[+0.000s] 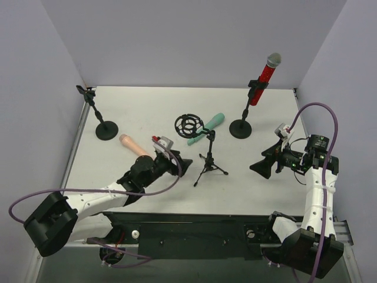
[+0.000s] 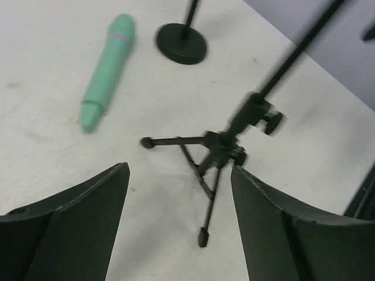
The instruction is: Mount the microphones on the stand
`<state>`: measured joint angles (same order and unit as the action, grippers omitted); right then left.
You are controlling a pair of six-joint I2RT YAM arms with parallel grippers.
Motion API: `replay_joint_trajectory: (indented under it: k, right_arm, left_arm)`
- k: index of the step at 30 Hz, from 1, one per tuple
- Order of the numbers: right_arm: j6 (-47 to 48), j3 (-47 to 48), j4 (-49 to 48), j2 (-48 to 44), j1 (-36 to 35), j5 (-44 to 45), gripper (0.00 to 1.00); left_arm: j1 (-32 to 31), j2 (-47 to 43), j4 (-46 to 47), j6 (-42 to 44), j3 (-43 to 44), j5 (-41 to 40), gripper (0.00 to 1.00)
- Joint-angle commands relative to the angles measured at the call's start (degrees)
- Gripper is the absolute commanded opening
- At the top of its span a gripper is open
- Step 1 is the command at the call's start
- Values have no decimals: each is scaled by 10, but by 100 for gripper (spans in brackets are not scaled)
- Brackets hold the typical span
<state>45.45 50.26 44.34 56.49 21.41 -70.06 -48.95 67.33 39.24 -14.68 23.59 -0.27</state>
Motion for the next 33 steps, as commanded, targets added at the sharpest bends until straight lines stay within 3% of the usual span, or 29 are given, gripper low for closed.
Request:
replay_joint_trajectory:
  k: [1,4,5,9,14,16,22,33]
  right_arm:
    - [7,-2,3,-5,4,-24,96]
    - [6,-1,3,-9,4,-24,96]
    - [6,-1,3,-9,3,-24,96]
    - [4,0,3,-11,4,-21,96]
    - [3,2,2,-8,3,-24,96]
    - [3,2,4,-9,2,-24,96]
    - [3,2,5,-9,1,-23,96]
    - [6,5,10,-5,2,-23,96]
  left_arm:
    - [133,-33,-135,-214,36,-95,81]
    - [226,-26,-228,-325,61,-51,79]
    - [257,-20,-253,-345,68,-68,79]
    - [279,27,-436,-424,153,-178,73]
    - [284,150,-695,-470,315,-280,49]
    - [286,209,-727,-473,345,-286,46]
    - [293,272,-722,-478,361,-286,46]
    - [308,382,-749,-466,427,-244,56]
